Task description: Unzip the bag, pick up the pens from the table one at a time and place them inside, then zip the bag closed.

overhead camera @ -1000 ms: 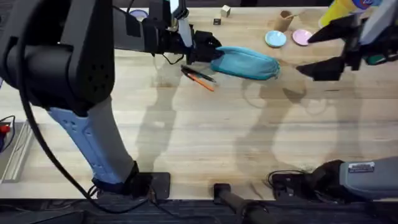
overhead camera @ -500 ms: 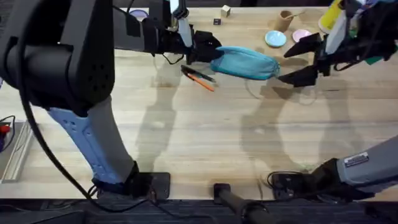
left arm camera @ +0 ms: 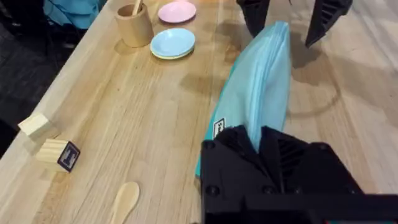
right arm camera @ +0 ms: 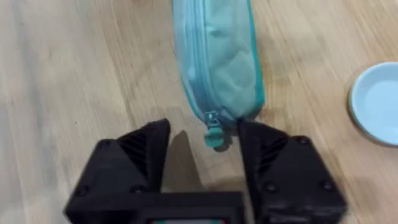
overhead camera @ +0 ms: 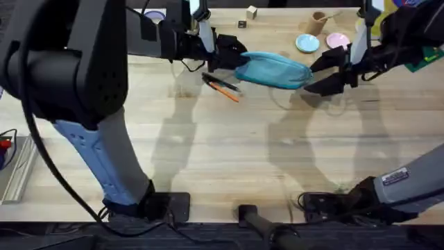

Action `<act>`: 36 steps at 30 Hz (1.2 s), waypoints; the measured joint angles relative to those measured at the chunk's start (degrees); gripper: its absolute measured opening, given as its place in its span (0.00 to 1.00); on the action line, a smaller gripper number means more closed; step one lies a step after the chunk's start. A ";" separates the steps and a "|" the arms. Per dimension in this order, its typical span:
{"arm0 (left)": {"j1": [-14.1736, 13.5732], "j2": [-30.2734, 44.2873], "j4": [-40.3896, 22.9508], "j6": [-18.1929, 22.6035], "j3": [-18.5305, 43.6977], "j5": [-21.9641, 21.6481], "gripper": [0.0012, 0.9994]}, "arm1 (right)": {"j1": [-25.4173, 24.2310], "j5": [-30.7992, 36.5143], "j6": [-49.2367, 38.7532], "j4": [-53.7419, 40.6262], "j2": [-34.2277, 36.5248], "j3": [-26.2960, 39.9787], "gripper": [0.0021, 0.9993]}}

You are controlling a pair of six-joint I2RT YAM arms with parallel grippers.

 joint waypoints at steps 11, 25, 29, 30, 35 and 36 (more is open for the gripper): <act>0.00 0.00 -0.02 0.00 0.00 0.10 0.04 | 0.00 0.96 -0.21 0.21 0.00 0.24 0.03; 0.00 0.00 -0.02 0.00 0.00 0.11 0.04 | 0.00 0.70 -0.18 0.21 0.00 0.24 0.03; 0.02 0.00 -0.02 -0.02 0.00 0.11 0.04 | 0.00 0.36 -0.18 0.15 0.00 0.35 0.03; 0.02 0.00 -0.02 0.00 0.02 0.11 0.04 | 0.00 0.29 -0.18 0.08 0.00 0.40 0.03; 0.02 0.00 -0.04 -0.01 0.00 0.09 0.04 | 0.00 0.29 -0.19 -0.17 -0.02 0.83 0.03; 0.02 0.00 -0.04 -0.02 0.00 0.09 0.04 | 0.00 0.29 -0.18 -0.29 -0.06 1.06 0.03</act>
